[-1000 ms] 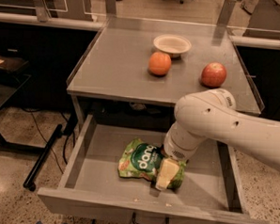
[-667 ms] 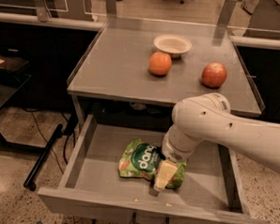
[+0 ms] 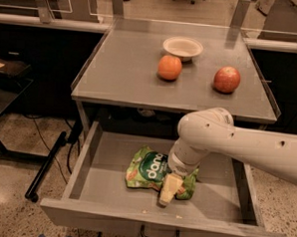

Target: Pick green rice chip bag from top drawer and place on counter

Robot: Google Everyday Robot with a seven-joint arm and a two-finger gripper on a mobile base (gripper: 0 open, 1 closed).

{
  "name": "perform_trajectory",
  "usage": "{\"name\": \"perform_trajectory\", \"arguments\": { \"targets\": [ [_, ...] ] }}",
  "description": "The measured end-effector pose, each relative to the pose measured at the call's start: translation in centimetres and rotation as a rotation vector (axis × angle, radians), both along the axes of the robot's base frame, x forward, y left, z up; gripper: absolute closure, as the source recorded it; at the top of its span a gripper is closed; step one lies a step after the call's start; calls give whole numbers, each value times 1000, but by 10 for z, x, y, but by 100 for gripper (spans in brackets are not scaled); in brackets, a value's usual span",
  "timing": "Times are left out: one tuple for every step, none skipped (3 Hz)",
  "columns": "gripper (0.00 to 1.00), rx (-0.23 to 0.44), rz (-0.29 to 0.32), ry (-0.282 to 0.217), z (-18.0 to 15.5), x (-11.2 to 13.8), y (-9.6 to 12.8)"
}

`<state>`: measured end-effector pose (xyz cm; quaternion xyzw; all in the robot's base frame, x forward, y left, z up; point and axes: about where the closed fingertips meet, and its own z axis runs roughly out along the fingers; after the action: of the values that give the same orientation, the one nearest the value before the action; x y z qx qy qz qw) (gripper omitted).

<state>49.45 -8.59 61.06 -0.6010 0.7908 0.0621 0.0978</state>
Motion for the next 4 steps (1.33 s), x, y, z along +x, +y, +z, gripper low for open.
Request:
{"name": "perform_trajectory", "arguments": {
  "targets": [
    [0, 12, -2, 25, -20, 0, 3],
    [19, 12, -2, 26, -20, 0, 3],
    [42, 12, -2, 26, -20, 0, 3],
    [66, 12, -2, 26, -20, 0, 3]
  ]
}}
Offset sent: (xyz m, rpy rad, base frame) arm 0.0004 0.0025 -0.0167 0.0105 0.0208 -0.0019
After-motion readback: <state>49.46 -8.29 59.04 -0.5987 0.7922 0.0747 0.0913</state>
